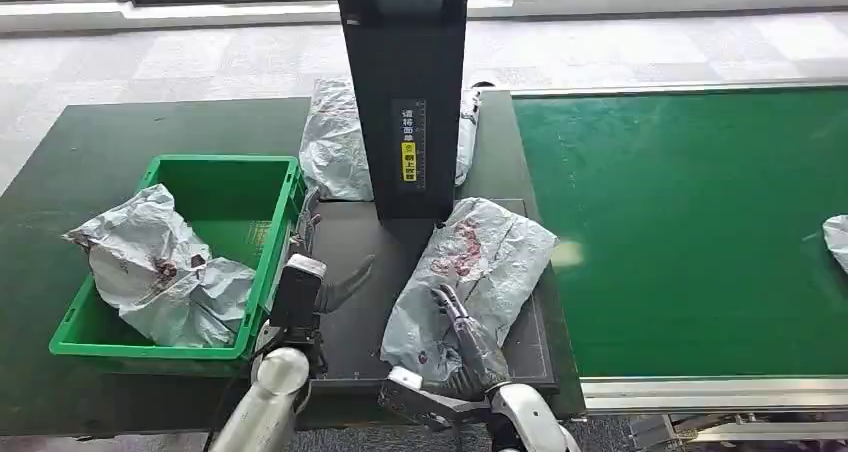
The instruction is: Moved the parcel from conveyor to table for the left to box.
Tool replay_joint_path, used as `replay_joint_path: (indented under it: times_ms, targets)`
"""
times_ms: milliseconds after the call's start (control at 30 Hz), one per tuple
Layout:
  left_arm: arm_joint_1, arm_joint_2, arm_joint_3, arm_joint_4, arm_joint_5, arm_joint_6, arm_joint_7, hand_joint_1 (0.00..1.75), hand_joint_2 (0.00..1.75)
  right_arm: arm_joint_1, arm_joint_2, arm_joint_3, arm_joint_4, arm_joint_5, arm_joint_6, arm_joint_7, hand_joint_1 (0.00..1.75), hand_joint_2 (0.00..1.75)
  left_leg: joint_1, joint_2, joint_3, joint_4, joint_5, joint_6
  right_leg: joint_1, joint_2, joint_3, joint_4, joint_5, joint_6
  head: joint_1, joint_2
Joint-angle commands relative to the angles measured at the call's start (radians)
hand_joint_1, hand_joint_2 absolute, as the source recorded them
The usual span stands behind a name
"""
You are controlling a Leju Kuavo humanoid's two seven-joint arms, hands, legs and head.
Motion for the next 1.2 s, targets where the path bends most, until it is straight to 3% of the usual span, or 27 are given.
replay_joint_path:
  times_ms: [33,133,267,467,633,700,867,967,1000,1200]
  targets:
    - [-0.005,0.048,-0.026,0.035,-0.003,0.0,0.007,0.0,1.75,-0.044,-0.035,0.002,0.002,-0.014,-0.014,-0.008,0.0,1.75,0.0,-0.001,0.001,-0.001,0.0,0.0,0.0,0.002,0.001,-0.001,0.0,0.0,0.0,0.0]
    - [-0.004,0.048,-0.027,0.034,-0.008,0.002,0.011,0.0,1.75,-0.038,-0.027,-0.009,-0.002,-0.039,-0.033,-0.023,0.0,1.75,0.0,-0.001,0.002,-0.001,0.0,0.0,0.0,0.004,0.002,-0.001,0.0,0.0,0.0,0.0]
    - [0.011,0.051,-0.027,0.039,-0.025,-0.004,0.017,0.0,1.75,-0.051,-0.007,-0.075,-0.046,-0.119,-0.268,-0.154,0.0,1.75,0.0,0.0,0.001,-0.001,0.0,0.0,0.0,0.003,0.001,-0.001,0.0,0.0,0.0,0.0]
    - [-0.008,0.052,-0.104,0.12,-0.095,-0.108,0.023,0.0,1.75,-0.044,0.034,-0.172,0.02,-0.281,-0.476,-0.35,0.0,1.75,0.0,-0.003,0.002,-0.001,0.001,0.0,0.0,0.0,0.002,-0.001,0.0,0.0,0.0,0.0]
    - [0.001,0.062,-0.134,0.139,-0.119,-0.149,0.022,0.0,1.75,-0.061,0.036,-0.196,0.051,-0.295,-0.498,-0.352,0.0,1.75,0.0,-0.001,0.004,-0.002,0.0,0.0,0.0,0.003,0.003,-0.003,0.001,0.0,0.0,0.0]
    - [-0.014,0.088,-0.198,0.167,-0.175,-0.257,0.034,0.0,1.75,-0.073,0.058,-0.232,0.061,-0.29,-0.534,-0.342,0.0,1.75,0.0,0.0,0.002,-0.001,0.0,0.0,-0.001,0.002,0.002,-0.001,0.0,0.0,0.0,0.0]
    - [-0.099,0.093,-0.321,0.399,-0.367,-0.309,0.078,0.0,1.75,-0.045,0.068,-0.328,-0.007,-0.272,-0.524,-0.345,0.0,1.75,-0.001,-0.003,0.003,-0.002,0.001,0.0,0.0,0.0,0.003,-0.002,0.0,0.0,0.0,0.0]
    - [-0.124,0.083,-0.305,0.468,-0.394,-0.303,0.056,0.0,1.75,-0.029,0.081,-0.349,-0.02,-0.262,-0.501,-0.352,0.0,1.75,-0.002,-0.003,0.002,-0.001,0.001,0.001,-0.001,0.0,0.002,-0.001,0.0,0.0,0.0,0.0]
    - [-0.126,0.082,-0.3,0.473,-0.404,-0.298,0.058,0.14,1.75,-0.025,0.083,-0.352,-0.024,-0.258,-0.499,-0.353,0.0,1.75,-0.001,-0.003,0.003,-0.002,0.001,0.001,0.0,0.001,0.003,-0.002,0.001,0.0,0.0,0.0]
    - [-0.127,0.083,-0.299,0.473,-0.404,-0.298,0.058,0.14,1.75,-0.022,0.085,-0.35,-0.023,-0.258,-0.498,-0.353,0.0,1.75,-0.001,-0.001,0.003,-0.001,0.0,0.0,0.0,0.003,0.003,-0.002,0.001,-0.001,0.0,0.0]
